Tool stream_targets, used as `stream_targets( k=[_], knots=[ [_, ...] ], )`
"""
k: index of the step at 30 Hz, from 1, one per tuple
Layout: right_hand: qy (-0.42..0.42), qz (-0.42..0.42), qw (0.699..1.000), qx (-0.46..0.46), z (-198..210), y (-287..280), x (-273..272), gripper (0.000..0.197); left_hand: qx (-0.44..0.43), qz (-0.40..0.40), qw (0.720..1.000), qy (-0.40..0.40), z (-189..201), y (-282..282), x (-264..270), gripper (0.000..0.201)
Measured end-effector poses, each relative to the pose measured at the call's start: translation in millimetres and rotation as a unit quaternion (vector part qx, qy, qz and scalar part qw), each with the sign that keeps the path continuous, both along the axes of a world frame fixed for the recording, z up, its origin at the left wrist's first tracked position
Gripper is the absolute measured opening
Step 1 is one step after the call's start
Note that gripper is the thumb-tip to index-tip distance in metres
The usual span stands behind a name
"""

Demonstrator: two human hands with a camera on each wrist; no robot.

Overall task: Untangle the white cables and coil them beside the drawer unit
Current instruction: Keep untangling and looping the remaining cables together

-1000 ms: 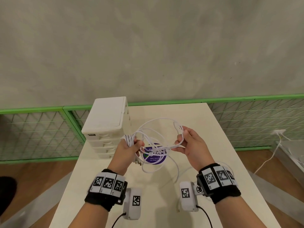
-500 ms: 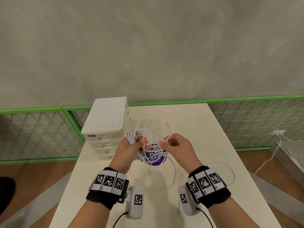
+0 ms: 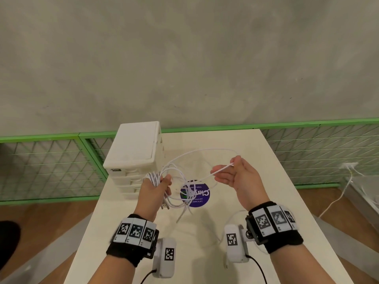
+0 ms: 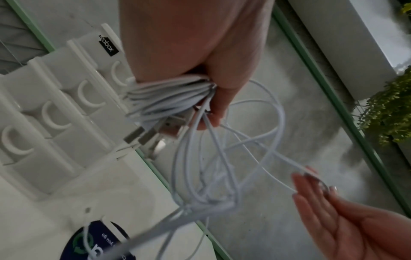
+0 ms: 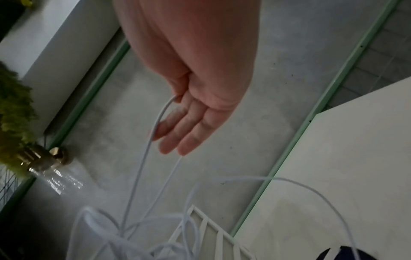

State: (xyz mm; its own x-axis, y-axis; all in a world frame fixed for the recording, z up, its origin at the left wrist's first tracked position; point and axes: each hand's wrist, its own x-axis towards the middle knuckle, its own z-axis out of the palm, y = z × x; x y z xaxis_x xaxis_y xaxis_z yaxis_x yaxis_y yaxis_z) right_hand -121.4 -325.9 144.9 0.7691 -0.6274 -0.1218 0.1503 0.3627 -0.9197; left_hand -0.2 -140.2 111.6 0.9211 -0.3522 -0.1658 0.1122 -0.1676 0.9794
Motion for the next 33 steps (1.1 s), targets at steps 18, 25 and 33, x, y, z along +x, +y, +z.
stream_targets(
  k=[18, 25, 33],
  knots=[
    [0.267, -0.211, 0.907, -0.249, -65, -69, -38, 0.030, -0.023, 0.018, 0.999, 0.018, 11, 1, 8, 0.031],
    [0.218, -0.193, 0.836, -0.464, -52, -43, -30, 0.027, -0.011, -0.020, 1.000, 0.003, 23, -14, -2, 0.033],
    [0.180, 0.131, 0.865, -0.449, -45, 9, -3, 0.016, -0.045, -0.041, 0.998, 0.022, 29, -19, -5, 0.016]
  ],
)
